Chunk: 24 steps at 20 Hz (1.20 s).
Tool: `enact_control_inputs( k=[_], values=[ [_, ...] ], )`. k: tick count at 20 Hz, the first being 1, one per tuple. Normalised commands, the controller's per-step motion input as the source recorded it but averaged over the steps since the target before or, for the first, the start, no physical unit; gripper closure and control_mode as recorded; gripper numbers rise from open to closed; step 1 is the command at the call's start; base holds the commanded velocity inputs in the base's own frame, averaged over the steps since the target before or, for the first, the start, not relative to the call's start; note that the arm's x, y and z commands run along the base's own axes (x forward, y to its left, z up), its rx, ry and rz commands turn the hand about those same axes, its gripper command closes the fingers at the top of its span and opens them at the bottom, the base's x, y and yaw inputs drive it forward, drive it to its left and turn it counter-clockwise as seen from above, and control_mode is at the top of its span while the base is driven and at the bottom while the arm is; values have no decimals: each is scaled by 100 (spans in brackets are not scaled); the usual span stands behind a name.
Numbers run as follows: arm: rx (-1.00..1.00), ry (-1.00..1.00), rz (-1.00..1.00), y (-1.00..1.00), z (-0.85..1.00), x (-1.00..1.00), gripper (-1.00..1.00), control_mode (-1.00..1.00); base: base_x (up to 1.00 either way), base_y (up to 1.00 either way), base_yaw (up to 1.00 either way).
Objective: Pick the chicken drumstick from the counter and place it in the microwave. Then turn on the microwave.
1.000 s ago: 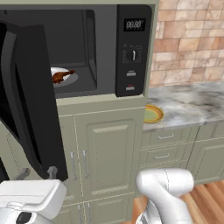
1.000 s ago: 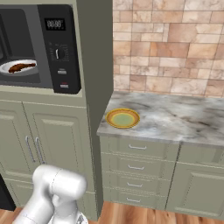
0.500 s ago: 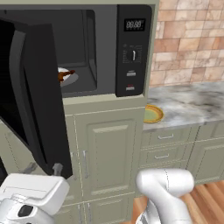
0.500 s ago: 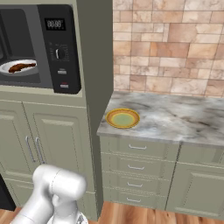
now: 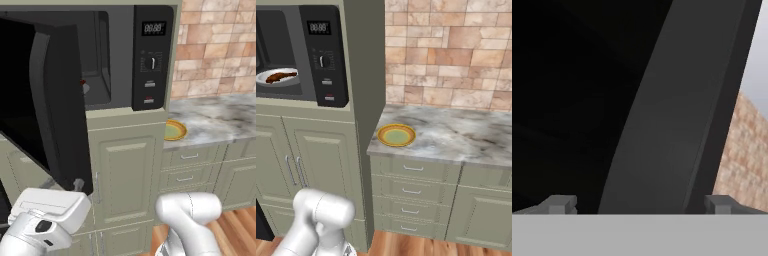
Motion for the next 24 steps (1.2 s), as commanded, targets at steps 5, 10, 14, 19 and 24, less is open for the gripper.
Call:
enact_control_inputs(
  k=[5,10,14,19,24],
  values=[
    [0,4,-3,-29,0,14,-100,-100,0,0,0],
    [0,2,-1,-29,-1,30,-100,-100,0,0,0],
    [0,0,0,-29,-1,38,-100,-100,0,0,0],
    [0,0,0,-28,0,33,-100,-100,0,0,0],
    [0,0,0,-32,0,29,-100,-100,0,0,0]
  ],
)
